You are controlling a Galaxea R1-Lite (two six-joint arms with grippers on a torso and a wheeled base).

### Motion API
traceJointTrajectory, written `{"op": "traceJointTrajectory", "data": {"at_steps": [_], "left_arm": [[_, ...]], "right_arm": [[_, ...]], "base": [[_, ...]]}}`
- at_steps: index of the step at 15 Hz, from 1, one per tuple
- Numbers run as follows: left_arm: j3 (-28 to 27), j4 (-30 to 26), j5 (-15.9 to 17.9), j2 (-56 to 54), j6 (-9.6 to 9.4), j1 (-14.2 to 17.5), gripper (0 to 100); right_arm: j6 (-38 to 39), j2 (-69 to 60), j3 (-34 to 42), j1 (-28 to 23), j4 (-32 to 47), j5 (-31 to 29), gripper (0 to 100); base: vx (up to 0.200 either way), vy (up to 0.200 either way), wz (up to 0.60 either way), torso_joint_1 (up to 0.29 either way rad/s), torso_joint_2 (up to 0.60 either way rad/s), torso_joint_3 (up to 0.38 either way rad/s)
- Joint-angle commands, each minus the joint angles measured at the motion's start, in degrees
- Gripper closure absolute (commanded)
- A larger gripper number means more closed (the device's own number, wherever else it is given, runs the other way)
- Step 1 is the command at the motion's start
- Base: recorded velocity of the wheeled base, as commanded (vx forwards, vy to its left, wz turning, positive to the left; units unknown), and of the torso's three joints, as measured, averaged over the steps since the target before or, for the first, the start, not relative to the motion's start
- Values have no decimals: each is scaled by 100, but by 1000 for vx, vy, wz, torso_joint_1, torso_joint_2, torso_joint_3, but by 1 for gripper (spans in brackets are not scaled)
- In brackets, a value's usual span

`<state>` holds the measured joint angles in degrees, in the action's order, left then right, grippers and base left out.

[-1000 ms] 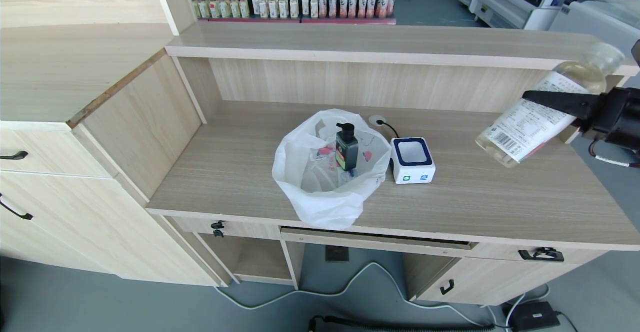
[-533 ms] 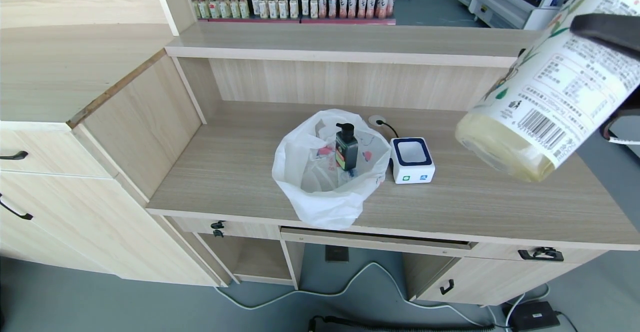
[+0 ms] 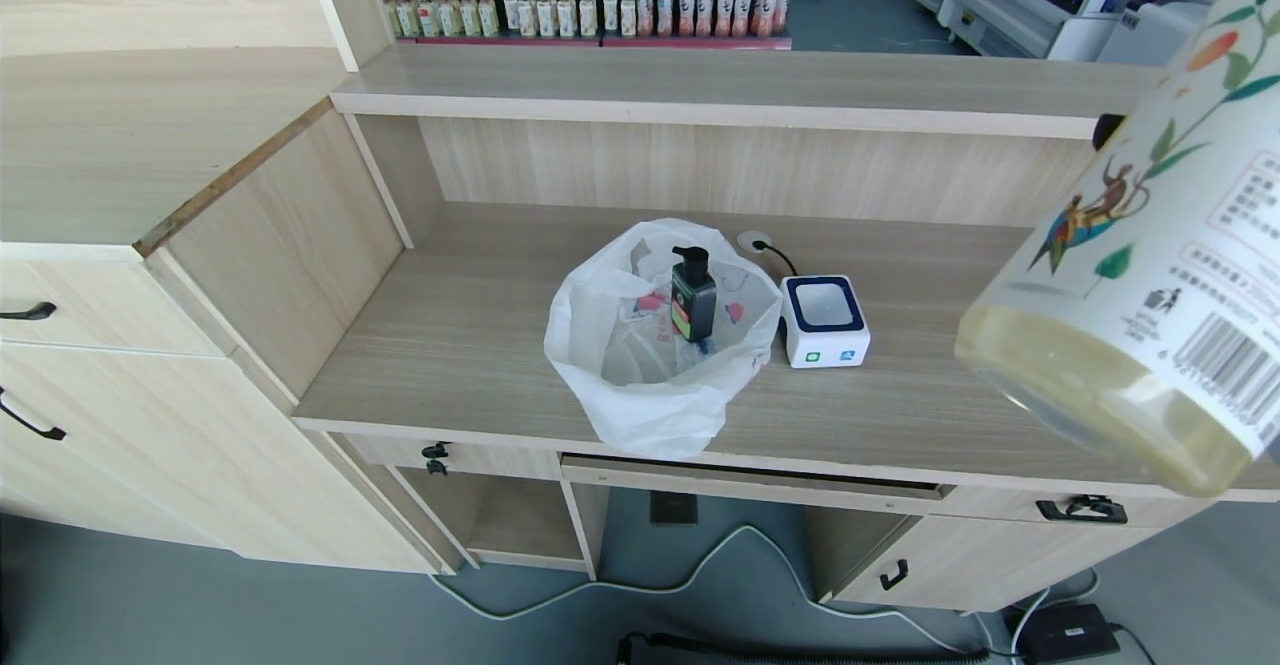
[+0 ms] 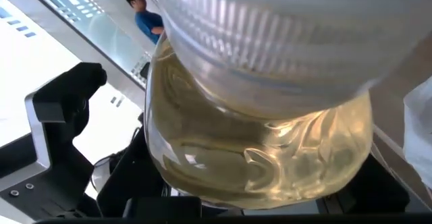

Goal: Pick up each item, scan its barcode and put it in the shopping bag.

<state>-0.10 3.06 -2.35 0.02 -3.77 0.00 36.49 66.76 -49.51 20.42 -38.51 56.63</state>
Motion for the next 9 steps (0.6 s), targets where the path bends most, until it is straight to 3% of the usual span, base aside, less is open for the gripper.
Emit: {"op": "traceJointTrajectory", "data": {"at_steps": [1, 9], "left_arm": [[1, 2, -2, -2, -1, 0, 0], [1, 2, -2, -2, -1, 0, 0]], "right_arm": [[-1, -101, 46, 129, 10, -2, 100], [8, -321, 407, 261, 37, -2, 100]], "base": [[0, 0, 0, 0, 0, 0], [0, 0, 0, 0, 0, 0]]}}
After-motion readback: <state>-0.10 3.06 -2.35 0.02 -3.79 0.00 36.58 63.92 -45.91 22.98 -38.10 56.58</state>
